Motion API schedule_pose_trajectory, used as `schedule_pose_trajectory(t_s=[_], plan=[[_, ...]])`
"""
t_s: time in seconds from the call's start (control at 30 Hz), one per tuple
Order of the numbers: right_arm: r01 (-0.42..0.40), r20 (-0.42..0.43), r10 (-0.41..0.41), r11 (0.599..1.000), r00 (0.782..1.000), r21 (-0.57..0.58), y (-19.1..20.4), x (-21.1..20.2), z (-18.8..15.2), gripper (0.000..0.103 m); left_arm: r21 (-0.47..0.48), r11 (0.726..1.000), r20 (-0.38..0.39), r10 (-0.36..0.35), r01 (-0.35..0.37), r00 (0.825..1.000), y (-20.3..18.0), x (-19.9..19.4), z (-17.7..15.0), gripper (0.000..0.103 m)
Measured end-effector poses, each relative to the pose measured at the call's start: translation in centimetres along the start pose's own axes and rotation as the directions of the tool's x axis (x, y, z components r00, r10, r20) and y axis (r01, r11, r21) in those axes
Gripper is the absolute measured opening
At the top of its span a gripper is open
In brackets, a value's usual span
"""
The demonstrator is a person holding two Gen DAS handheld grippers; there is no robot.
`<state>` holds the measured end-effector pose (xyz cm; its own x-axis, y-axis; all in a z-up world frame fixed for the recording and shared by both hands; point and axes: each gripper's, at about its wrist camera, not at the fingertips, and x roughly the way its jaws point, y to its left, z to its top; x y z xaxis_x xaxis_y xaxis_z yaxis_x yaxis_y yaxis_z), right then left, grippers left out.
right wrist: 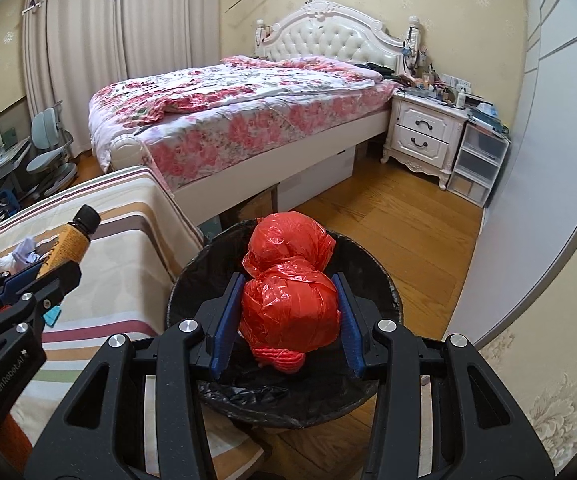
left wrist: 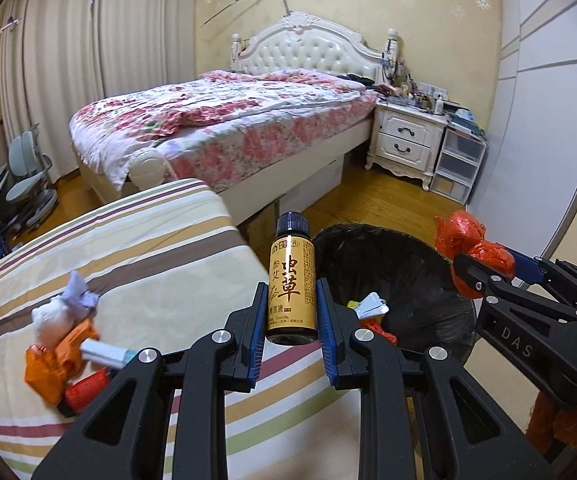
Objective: Collect trash
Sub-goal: 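Carry both items over the black bin and open both tools to drop them, then withdraw both open tools from the bin back over the bed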
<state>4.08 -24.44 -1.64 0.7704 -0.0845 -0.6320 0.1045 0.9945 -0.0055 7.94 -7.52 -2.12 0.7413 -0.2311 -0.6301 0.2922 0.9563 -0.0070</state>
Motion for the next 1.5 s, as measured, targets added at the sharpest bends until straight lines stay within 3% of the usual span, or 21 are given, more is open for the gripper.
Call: schedule_pose_trajectory(t_s=[0.27, 0.67, 0.7, 0.77, 0.83, 1.2, 1.5], plan=[[0.008, -0.027, -0.007, 1.000, 1.000, 0.017, -1.3, 2.2, 0.1, 0.044, 0.031, 1.000, -0.053, 0.000, 0.001, 0.999, -1.7, 3.6, 0.4, 0.025], [0.015, -0.053, -0.012, 0.998, 0.999, 0.060, -3.2, 4.1, 0.1, 0.044, 0.065, 0.998, -0.068, 0.017, -0.012, 0.998, -3.1, 5.3, 0.8, 0.025], [0.015, -0.055, -0.011, 0.998, 0.998, 0.062, -3.3, 4.2, 0.1, 0.046, 0.066, 0.998, -0.074, 0.015, -0.010, 0.997, -3.2, 5.4, 0.8, 0.027], [0.024, -0.053, -0.021, 0.998, 0.998, 0.064, -3.4, 4.5, 0.2, 0.054, 0.061, 0.998, -0.077, 0.024, -0.019, 0.997, -3.3, 5.6, 0.6, 0.047], [0.043, -0.049, -0.040, 0.997, 0.998, 0.065, -3.6, 4.5, 0.1, 0.058, 0.050, 0.998, -0.076, 0.028, -0.025, 0.997, -3.1, 5.8, 0.6, 0.053], [0.060, -0.063, -0.054, 0.994, 0.997, 0.090, -4.2, 3.9, -0.7, 0.059, -0.008, 0.999, -0.086, 0.044, -0.044, 0.995, -1.6, 4.5, 0.1, 0.065], [0.007, -0.062, -0.004, 0.999, 0.998, 0.054, -1.3, 2.4, -1.5, 0.059, -0.036, 0.996, -0.080, 0.078, -0.081, 0.994, 1.0, 1.3, -1.3, 0.067]])
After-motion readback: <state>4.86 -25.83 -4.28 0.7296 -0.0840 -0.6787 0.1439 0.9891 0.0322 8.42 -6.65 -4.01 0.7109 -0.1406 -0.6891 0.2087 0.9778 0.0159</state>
